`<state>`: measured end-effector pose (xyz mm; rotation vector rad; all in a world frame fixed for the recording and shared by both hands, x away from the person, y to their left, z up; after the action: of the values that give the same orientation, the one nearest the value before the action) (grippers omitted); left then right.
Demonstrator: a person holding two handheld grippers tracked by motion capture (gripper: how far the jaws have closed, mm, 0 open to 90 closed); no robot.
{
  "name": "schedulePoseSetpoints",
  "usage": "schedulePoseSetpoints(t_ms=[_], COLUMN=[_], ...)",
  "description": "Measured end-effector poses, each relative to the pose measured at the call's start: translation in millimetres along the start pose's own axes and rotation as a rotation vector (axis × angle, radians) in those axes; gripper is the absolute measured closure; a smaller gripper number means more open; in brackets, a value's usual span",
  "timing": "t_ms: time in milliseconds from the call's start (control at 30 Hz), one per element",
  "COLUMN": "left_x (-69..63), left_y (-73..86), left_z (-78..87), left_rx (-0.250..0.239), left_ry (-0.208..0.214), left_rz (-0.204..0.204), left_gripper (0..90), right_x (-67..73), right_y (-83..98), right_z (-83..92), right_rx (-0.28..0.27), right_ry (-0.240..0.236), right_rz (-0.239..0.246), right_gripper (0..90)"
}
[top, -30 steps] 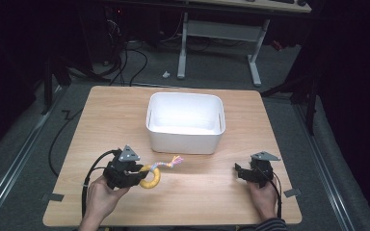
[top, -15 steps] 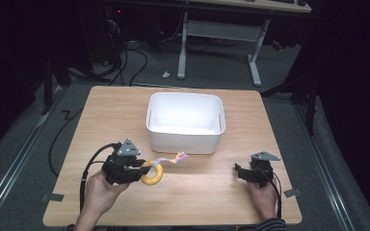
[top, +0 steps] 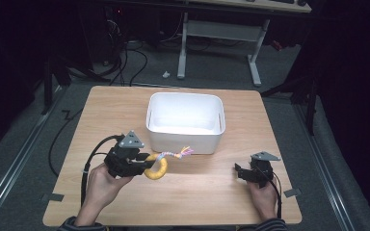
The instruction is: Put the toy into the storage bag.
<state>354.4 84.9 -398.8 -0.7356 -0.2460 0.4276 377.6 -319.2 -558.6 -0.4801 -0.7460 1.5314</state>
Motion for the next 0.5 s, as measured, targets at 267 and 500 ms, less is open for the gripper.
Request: schedulePoseSetpoints(t_ms=[267,500], left_x=[6.4,14.1], left_y=[-15.8,-28.7], left_z=[8.5,9.5], left_rx=[-0.034,-0.044], left_ry=[0.011,0.016], left_rz=[-0.009,-0.01], left_gripper=[68.5,68.5], right_x=[0.0,0.0], right_y=[0.0,0.0], right_z=[0.0,0.0], right_rx=[0.0,0.0], right_ry=[0.0,0.0], right_rz=[0.0,0.0], right_gripper=[23.5,23.5])
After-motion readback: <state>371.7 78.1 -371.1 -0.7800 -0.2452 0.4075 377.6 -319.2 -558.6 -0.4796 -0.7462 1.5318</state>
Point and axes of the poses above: each handheld gripper's, and its own axes: z roughly backward along the jaws, y roughly out of its underside, x roughly to its left, the point moved 4 cm from there along -z, roughly forward along the jaws, and after that the axes turned 12 degrees about -z, right-handed, at the moved point
